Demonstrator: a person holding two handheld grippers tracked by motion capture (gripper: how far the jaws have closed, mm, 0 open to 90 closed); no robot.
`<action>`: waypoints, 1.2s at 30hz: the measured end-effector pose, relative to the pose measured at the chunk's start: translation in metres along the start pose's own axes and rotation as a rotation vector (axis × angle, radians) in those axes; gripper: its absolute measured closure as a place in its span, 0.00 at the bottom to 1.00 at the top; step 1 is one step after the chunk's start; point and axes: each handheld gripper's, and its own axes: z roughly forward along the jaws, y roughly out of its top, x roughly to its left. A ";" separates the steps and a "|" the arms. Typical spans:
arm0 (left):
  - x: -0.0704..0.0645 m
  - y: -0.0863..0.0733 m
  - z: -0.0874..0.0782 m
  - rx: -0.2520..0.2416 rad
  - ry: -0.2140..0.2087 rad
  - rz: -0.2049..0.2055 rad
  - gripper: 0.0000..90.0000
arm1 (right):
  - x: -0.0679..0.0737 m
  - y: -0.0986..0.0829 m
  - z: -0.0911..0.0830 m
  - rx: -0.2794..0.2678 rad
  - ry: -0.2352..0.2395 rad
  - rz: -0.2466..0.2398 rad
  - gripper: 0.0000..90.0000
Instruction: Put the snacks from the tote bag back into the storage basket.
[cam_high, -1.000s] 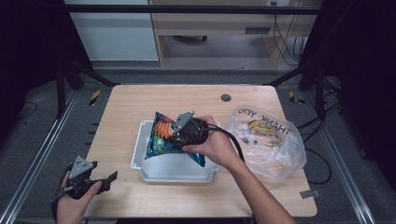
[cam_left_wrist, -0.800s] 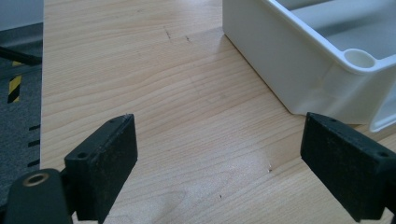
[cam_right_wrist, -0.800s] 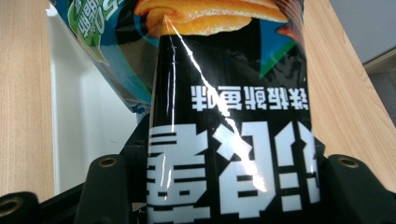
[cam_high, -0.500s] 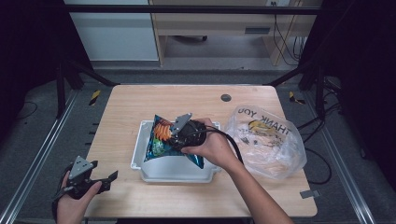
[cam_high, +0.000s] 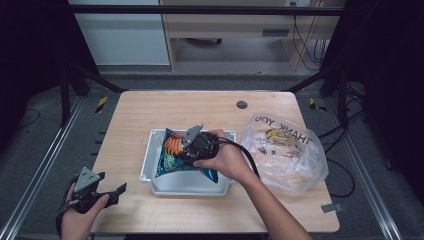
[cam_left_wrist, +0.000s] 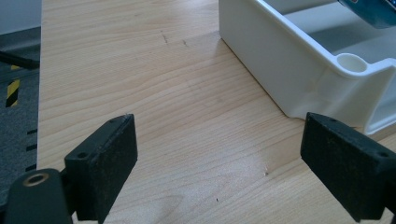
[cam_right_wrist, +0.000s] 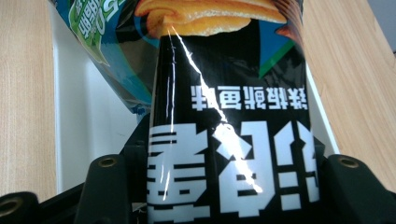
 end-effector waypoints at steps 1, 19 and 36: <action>0.000 0.000 0.000 0.000 0.000 0.000 0.12 | 0.000 0.000 0.001 0.001 0.001 0.002 0.47; -0.002 0.001 0.001 0.010 -0.012 0.015 0.12 | 0.002 -0.006 0.014 0.028 0.029 0.003 0.47; -0.004 0.001 0.003 0.010 -0.017 0.018 0.12 | 0.001 -0.011 0.022 0.045 0.039 0.017 0.47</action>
